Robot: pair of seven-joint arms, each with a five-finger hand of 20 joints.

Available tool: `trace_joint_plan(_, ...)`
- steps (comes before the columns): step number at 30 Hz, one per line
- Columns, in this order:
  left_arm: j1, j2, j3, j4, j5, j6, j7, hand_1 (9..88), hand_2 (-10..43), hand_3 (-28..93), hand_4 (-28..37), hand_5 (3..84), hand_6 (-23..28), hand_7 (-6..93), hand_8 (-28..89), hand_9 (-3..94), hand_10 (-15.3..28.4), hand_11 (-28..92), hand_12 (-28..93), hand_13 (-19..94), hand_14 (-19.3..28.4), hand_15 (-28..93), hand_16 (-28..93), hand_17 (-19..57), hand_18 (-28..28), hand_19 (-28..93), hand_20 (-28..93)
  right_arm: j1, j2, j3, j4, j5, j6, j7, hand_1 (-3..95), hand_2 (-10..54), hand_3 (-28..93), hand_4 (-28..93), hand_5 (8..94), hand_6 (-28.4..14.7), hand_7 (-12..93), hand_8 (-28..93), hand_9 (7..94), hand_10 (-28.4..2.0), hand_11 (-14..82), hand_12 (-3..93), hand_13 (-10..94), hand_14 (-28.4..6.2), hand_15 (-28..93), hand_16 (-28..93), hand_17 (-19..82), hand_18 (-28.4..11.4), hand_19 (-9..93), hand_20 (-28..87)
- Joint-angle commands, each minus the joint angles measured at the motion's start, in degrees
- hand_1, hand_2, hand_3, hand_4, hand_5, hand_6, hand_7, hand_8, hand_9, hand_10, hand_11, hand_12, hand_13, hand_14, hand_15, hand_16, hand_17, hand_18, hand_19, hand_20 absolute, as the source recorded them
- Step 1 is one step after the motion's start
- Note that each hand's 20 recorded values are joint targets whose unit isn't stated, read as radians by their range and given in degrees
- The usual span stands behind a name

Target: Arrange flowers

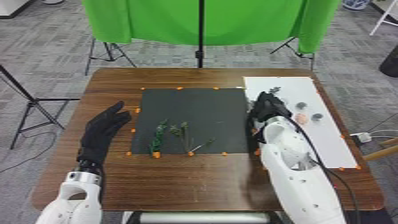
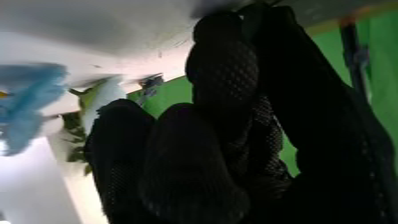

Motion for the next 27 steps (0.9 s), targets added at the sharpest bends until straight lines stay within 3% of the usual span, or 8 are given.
trace_joint_plan(1,0.5,-0.51,0.07,0.29,-0.04,-0.64,-0.25,22.4,-3.5,66,-20.9,46.3,2.9,7.5,-5,46.3,13.4,14,13,37,17.0,12,4,7.8,13.0,10,25,-3.3,3.1,0.0,-9.4,4.6,6.3,0.7,57.6,-9.5,55,-1,86.0,-4.3,29,23,91.5,-10.2,50.7,24.8,94,-1.2,71,23,74,-10.0,93,62)
trace_joint_plan(11,0.9,-0.69,-0.26,-0.06,0.02,-0.43,-0.33,22.4,-3.4,66,-20.8,46.4,3.0,7.5,-5,46.3,13.4,14,13,37,17.0,12,4,7.9,12.9,10,25,-11.6,3.3,-4.2,-19.1,7.4,5.9,-1.1,57.0,-9.5,56,-1,85.9,-4.4,31,23,91.4,-10.1,51.8,24.4,94,-1.3,72,23,74,-10.3,93,64)
trace_joint_plan(15,1.0,-1.05,-0.15,0.05,0.15,-0.79,-0.38,22.6,-3.3,66,-20.8,46.5,3.1,7.5,-5,46.2,13.4,14,13,37,17.0,12,4,7.9,12.9,10,25,-13.4,-0.1,-5.3,-20.0,6.8,7.8,-3.0,56.6,-9.5,56,-1,85.8,-4.3,31,23,91.3,-9.9,52.2,24.4,94,-1.3,72,23,74,-10.3,93,64)
trace_joint_plan(27,0.5,-1.4,0.41,0.42,0.21,-1.01,-0.57,22.5,-3.5,66,-20.7,46.0,2.7,7.6,-5,46.2,13.4,14,13,37,17.0,12,4,7.9,12.9,10,25,-15.4,-7.5,-5.3,-17.0,1.8,5.2,-5.9,56.1,-9.5,56,-3,84.8,-3.9,32,22,90.7,-9.7,52.5,24.7,94,-1.1,72,24,73,-10.3,93,65)
